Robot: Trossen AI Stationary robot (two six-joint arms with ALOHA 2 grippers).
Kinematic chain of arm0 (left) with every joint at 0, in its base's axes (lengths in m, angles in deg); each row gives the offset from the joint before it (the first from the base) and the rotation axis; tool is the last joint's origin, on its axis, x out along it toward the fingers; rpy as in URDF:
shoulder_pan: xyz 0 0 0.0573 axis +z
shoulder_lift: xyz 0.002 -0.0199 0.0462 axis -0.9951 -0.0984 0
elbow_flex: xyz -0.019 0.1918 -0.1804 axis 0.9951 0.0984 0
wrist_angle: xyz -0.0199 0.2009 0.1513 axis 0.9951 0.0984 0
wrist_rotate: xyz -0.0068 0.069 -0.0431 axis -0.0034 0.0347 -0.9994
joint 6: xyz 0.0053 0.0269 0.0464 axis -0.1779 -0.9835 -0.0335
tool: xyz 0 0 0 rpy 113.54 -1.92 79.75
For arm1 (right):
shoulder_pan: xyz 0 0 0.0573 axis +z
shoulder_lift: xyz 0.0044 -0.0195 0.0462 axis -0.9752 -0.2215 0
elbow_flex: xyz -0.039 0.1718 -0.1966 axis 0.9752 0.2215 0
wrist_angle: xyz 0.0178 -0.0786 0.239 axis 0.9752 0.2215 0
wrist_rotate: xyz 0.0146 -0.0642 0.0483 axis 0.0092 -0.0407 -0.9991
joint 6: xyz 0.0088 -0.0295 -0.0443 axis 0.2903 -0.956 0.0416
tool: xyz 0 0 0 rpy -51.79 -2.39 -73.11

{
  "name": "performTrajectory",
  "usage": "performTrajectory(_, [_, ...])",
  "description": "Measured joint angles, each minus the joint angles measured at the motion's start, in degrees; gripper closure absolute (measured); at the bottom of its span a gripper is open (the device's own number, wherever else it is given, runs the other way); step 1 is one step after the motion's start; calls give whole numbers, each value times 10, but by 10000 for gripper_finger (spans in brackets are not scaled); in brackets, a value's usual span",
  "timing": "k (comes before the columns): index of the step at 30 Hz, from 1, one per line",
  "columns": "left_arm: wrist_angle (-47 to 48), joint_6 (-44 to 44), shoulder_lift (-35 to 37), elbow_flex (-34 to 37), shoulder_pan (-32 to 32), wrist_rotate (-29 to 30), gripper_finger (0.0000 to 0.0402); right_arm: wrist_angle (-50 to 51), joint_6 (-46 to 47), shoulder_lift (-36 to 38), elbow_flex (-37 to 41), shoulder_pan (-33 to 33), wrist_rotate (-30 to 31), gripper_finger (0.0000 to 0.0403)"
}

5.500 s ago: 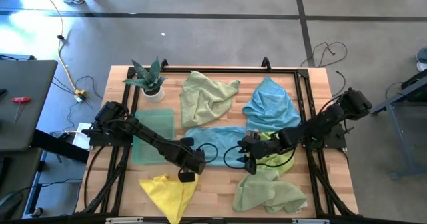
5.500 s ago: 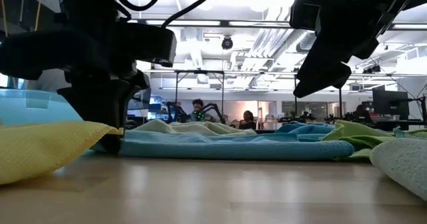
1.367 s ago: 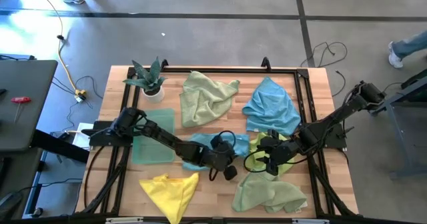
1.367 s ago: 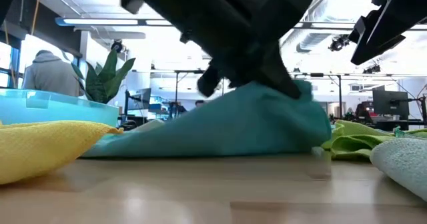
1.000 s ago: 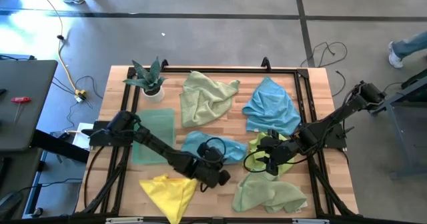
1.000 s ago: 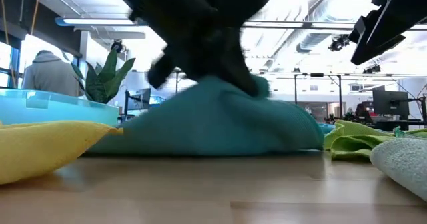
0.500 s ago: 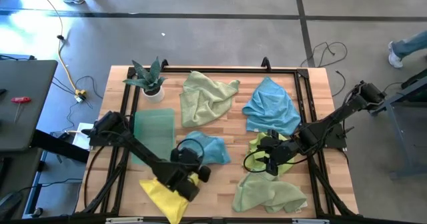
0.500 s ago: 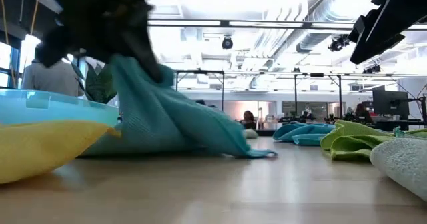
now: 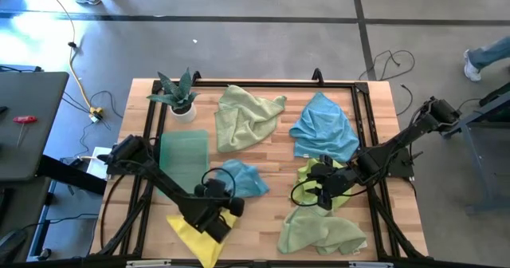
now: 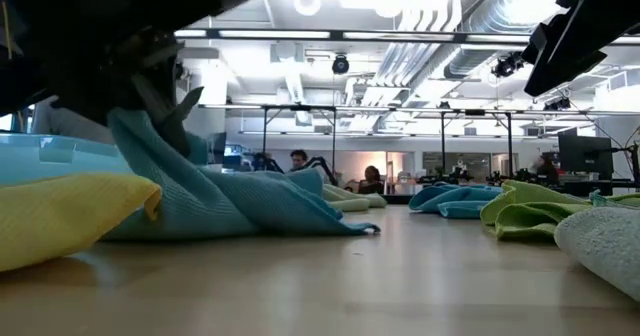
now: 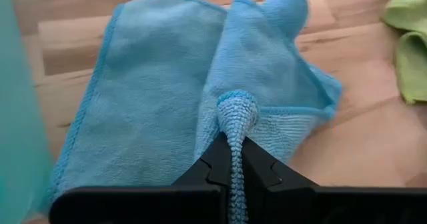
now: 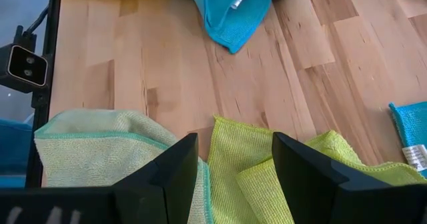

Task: Fold microfiber towels
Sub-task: Fold the bottom blue microfiber towel

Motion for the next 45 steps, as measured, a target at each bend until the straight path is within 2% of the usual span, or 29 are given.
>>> performTrajectory(7, [36, 13, 0, 4, 4, -45, 400, 0, 1, 0, 0, 0, 1, 219])
performTrajectory(21, [24, -23, -29, 4, 13, -48, 392, 0, 2, 0, 0, 0, 1, 219])
performTrajectory(25, [47, -22, -29, 4, 10, -47, 355, 0, 2, 0, 0, 0, 1, 219])
performTrajectory(33, [71, -28, -29, 4, 10, -68, 243, 0, -2, 0, 0, 0, 1, 219])
performTrajectory(38, [82, -33, -24, -1, 10, -72, 188, 0, -2, 0, 0, 0, 1, 219])
performTrajectory(42, [140, -44, 1, -24, 6, -35, 165, 0, -2, 0, 0, 0, 1, 219])
performTrajectory(45, [181, -105, 19, -42, 7, 9, 161, 0, -2, 0, 0, 0, 1, 219])
